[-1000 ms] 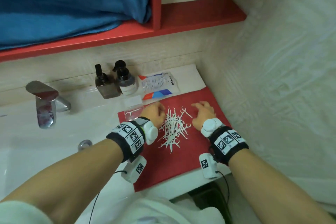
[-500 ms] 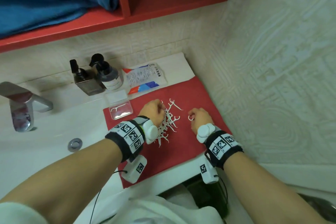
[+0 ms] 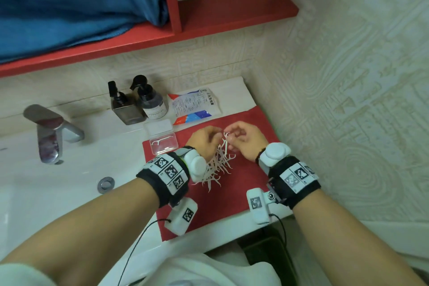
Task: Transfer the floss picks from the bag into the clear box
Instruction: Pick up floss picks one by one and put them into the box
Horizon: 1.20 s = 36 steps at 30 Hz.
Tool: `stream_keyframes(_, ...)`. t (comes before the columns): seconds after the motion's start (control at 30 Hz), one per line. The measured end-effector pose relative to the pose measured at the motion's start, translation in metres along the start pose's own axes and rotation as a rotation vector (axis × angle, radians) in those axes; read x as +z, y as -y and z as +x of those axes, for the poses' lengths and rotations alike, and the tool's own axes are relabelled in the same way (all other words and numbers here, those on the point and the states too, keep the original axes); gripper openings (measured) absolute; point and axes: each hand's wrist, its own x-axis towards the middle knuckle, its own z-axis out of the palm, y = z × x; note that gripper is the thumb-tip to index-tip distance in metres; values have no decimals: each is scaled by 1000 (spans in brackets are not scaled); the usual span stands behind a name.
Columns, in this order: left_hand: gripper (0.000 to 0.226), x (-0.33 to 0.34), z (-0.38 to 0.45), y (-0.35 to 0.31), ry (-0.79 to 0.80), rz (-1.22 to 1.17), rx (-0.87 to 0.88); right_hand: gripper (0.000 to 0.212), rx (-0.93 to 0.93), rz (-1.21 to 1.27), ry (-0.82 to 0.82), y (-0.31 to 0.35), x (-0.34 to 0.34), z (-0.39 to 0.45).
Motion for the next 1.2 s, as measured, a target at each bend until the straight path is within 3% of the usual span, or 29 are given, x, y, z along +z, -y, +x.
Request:
stream_keyframes(0.13,28,-7,-9,-4,122,-339,7,21,-114,42,-55,17,1,-3)
stream_keyframes(0.4,22,-24,-26,2,213,-283,51,27,-199,5,3,26,3,-11)
stream_keyframes(0.67,19,-33,-38,12,217,-493,-35,24,-248,30,27,32,12,-15)
stream_keyframes(0.77,14,-28,-39,16,183,-564,-97,29,-180,-41,-1,24,10,-16)
stream_keyframes(0.9,12,-21,-39,17,130,-645,-167,23,91,-324,-95,-7,7,-13)
stream_keyframes(1.0,9,-17,-36,17,121,-627,-184,28,241,-467,-57,-31,9,-13)
stream_keyframes(1.2,7,-8,-28,22,105,-636,-202,36,289,-498,-36,-47,17,-4)
